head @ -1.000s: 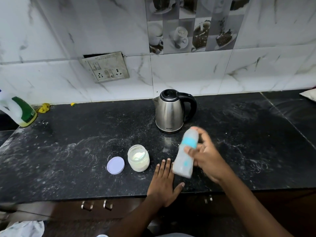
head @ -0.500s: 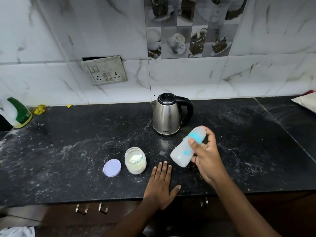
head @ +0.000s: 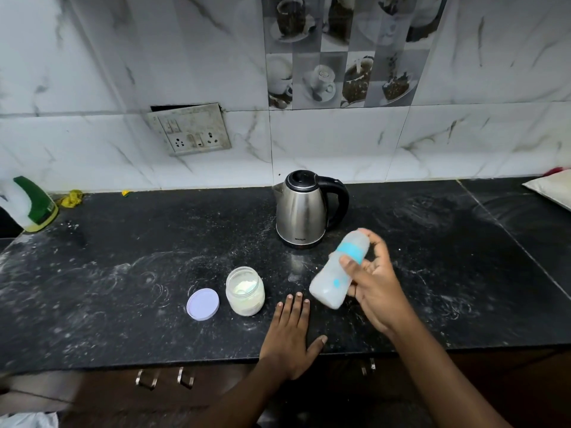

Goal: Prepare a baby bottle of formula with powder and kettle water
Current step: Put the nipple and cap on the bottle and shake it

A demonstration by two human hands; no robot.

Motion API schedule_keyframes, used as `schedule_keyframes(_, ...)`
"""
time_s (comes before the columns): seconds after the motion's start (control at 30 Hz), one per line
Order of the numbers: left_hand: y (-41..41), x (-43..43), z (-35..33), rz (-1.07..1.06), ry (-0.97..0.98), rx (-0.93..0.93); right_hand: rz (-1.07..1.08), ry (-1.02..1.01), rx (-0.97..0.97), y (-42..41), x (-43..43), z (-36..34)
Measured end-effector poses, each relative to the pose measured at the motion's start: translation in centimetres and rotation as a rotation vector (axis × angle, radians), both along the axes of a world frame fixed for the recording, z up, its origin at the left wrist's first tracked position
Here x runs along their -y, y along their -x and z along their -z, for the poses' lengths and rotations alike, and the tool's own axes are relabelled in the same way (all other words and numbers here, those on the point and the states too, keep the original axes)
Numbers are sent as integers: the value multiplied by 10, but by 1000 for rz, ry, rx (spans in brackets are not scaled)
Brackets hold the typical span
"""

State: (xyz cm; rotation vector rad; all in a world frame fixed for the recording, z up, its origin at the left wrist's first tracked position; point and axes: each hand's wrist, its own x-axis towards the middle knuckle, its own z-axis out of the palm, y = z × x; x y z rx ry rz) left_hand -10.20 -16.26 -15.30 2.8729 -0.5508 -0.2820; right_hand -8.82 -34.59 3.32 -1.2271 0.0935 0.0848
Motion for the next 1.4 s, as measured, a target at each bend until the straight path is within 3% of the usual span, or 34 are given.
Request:
schedule_keyframes(0.07,-1,-1,1,11,-16,-15,-13,34,11,-1,-2,-1)
schedule_keyframes(0.17,-2,-3,4,25,-8,6,-268,169,43,5,1,7)
schedule_keyframes(0.3,0,0,3,6,7,7,15,9,15,0,0,-2)
schedule_keyframes(0.43,0,-1,4,19,-7,4,-209,165,38,4,2,3)
schedule_keyframes(0.6,0,-1,7,6,-4,23,29,10,39,-1,6,-2)
schedule_keyframes(0.7,-1,-3,7,22,-6,32,-235,180,75,5,7,3)
schedule_keyframes(0.87,0,-1,10,-4,0,56,38,-14,51,0,2,-2)
schedule_keyframes(1.0,1,-3,3,25,-11,32,-226,145,83,5,-1,4)
schedule_keyframes(1.13,1,0,0,3,10,16,71,33,56,1,-5,-3)
schedule_keyframes(1.27,-1,-1,4,26,-80,60,-240,178,75,7,-8,1)
schedule_keyframes(1.4,0,-2,6,-3,-37,76,68,-10,39,2,-11,1)
